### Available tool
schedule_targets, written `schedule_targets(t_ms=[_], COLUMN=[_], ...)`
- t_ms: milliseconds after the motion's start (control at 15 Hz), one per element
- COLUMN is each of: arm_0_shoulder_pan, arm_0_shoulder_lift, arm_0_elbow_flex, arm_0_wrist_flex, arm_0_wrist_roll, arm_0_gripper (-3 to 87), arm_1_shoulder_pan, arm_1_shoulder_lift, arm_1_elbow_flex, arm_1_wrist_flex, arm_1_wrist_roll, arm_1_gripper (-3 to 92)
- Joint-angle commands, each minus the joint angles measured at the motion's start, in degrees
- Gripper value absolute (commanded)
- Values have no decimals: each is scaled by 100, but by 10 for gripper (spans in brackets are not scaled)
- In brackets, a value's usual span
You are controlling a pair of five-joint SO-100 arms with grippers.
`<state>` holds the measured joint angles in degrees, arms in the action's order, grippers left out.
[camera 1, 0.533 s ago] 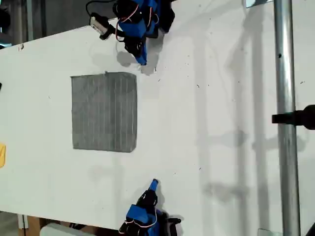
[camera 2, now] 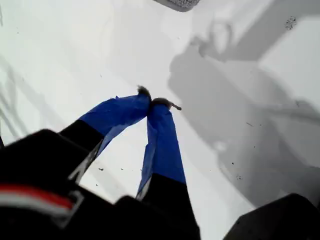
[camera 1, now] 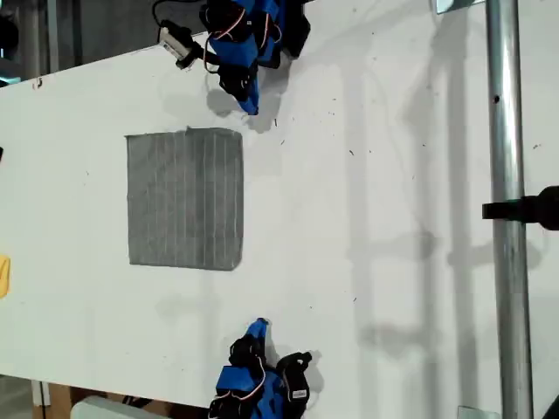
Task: Grasp corners of a towel and fold twice.
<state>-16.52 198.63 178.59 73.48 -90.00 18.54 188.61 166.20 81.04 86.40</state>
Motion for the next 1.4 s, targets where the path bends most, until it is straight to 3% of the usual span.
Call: schedule_targets(t_ms=[0, 267, 533, 800, 933, 1200, 1333], arm_0_shoulder_pan=[-79, 176, 255, -202, -694, -1626, -2065], arm_0_shoulder_lift=[35, 35, -1020, -4641, -5889, -8086, -8780], arm_0_elbow_flex=[9, -158, -1652, -4685, -5968, -8130, -8780], arm_0_wrist_flex=[62, 53, -220, -422, -193, 360, 545], arm_0_wrist_roll=[-123, -369, -264, 958, 1679, 2769, 3006], arm_0_gripper=[-1, -29, -29, -29, -29, -29, -29], arm_1_shoulder_pan=[18, -396, -334, 105, 536, 1670, 2083], arm_1_shoulder_lift=[9, 9, -396, -3059, -4526, -6653, -7295], arm_1_elbow_flex=[-202, -466, -1266, -3164, -4359, -6592, -7400], arm_1_wrist_flex=[70, 105, 237, -413, -413, 290, 633], arm_1_wrist_roll=[-44, -18, -431, -1626, -2496, -4104, -4509], arm_1_gripper=[-3, -3, -3, -3, -3, -3, -3])
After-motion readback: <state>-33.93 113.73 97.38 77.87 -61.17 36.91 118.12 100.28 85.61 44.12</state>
